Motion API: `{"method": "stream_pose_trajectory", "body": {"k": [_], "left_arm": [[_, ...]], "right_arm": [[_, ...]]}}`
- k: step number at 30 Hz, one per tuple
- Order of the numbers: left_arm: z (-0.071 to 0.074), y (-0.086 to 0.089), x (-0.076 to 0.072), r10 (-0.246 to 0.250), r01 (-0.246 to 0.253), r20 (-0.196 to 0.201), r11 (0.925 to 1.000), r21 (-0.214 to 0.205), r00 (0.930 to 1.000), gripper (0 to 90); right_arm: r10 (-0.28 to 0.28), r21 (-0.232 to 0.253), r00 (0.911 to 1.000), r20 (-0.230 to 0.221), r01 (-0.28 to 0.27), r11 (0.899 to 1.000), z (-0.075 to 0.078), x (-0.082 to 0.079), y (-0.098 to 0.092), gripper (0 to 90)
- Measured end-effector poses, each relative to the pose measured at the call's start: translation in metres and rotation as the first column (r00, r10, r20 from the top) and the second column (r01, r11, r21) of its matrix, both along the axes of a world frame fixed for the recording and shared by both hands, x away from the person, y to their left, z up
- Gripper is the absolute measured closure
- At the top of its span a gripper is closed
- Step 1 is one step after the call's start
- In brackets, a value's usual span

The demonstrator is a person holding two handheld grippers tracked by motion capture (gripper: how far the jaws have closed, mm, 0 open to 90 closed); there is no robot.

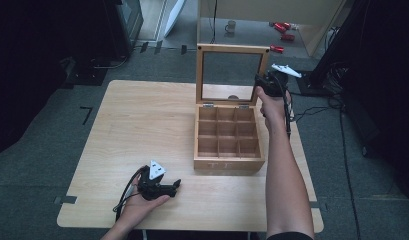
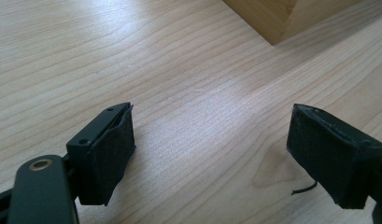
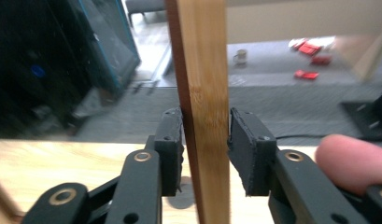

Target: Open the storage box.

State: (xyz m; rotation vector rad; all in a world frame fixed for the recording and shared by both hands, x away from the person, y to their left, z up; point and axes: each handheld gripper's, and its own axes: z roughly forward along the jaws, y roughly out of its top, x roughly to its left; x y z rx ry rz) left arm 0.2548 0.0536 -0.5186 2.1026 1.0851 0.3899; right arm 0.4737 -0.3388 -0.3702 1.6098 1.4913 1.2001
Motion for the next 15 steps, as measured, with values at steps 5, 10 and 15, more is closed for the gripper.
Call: {"method": "stream_pose_trajectory", "body": {"k": [5, 10, 15], "left_arm": [[0.000, -0.001, 0.000, -0.001, 0.001, 0.004, 1.0000, 0.008, 1.0000, 15.5], [0.000, -0.001, 0.000, -0.002, 0.002, 0.005, 0.9999, 0.015, 1.0000, 15.5], [0.000, -0.001, 0.000, -0.004, 0.004, 0.007, 0.9998, 0.020, 1.0000, 15.5]], "right_arm": [[0.040, 0.025, 0.9991, 0.015, -0.040, 0.999, -0.003, -0.005, -0.003, 56.7], [0.039, 0.020, 0.9993, 0.000, -0.039, 0.999, -0.007, -0.013, -0.008, 46.5], [0.084, 0.006, 0.9962, -0.026, -0.084, 0.996, -0.013, -0.026, -0.011, 35.9]]}}
